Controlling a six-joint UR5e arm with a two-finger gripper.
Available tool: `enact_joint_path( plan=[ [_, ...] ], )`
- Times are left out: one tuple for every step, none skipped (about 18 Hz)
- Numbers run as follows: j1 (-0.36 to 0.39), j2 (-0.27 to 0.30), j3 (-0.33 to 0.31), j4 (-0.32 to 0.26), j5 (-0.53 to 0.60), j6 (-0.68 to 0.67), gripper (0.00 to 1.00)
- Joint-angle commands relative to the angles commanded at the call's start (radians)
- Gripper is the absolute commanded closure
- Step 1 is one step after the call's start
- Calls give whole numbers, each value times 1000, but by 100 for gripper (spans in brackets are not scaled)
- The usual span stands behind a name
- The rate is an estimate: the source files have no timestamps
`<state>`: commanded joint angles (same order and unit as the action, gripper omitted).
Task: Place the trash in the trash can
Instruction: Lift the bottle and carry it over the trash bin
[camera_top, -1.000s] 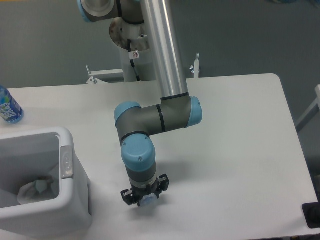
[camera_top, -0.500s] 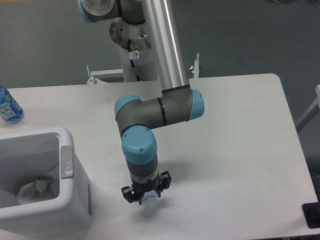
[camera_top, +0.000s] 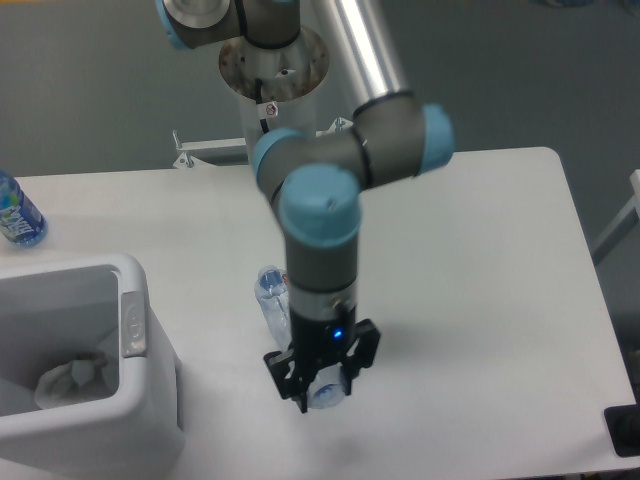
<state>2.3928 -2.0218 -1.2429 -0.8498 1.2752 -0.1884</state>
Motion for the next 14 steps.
enact_joint_path(
  plan=[
    [14,2,32,0,-41,-18,37],
    [25,12,52,0,-69,-22,37],
    [37,27,60,2,-86,-22,37],
    [46,38,66,2,-103,-25,37],
    [49,47,78,3,-126,-26,37],
    [49,55,91,3,-141,-28,37],
    [49,60,103,3,-148,-28,37],
    [48,63,118,3,-148,-28,37],
    [45,64,134,3,-149,-28,37],
    [40,63,151,3,-149,-25,37],
    [39,61,161,6,-151,-20,38],
    [31,61,163,23,-152,-20,38],
    [8,60,161,43,-155,-20,38],
    [-13,60,160,55,-155,-20,38]
  ],
)
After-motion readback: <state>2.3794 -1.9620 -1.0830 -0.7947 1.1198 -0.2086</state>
